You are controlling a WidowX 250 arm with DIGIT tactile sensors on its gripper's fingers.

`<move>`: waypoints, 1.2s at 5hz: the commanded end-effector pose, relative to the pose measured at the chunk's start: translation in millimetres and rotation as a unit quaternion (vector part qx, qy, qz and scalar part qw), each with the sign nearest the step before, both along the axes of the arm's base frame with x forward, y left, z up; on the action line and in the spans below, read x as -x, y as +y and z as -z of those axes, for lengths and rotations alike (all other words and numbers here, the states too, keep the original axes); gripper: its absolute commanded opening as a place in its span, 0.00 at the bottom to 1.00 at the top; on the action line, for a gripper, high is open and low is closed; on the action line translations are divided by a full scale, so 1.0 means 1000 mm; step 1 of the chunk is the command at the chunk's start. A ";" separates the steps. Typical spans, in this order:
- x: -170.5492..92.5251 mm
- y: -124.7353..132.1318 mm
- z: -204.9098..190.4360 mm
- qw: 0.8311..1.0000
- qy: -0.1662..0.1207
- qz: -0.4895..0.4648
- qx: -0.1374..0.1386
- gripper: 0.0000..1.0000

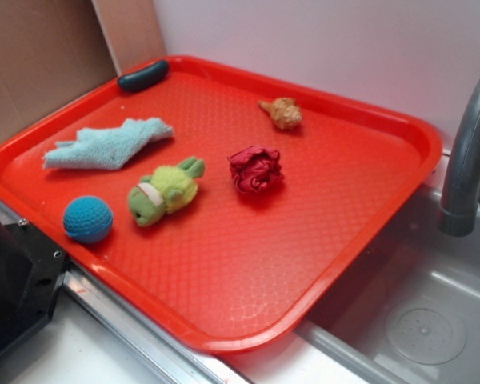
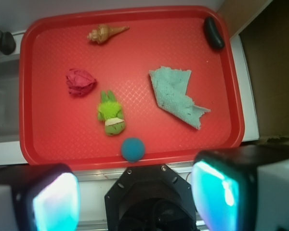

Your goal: Grab the blue cloth.

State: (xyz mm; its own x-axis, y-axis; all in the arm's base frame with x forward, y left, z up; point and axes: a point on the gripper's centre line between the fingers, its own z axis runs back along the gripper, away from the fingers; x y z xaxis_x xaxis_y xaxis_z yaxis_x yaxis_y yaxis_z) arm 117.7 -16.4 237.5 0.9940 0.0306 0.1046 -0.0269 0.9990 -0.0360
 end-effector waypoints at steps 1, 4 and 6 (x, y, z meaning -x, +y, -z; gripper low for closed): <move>-0.037 0.077 0.080 0.995 -0.036 0.061 -0.068 1.00; -0.089 0.074 0.190 0.983 0.005 0.183 -0.028 1.00; -0.087 0.060 0.212 0.977 0.041 0.208 -0.024 1.00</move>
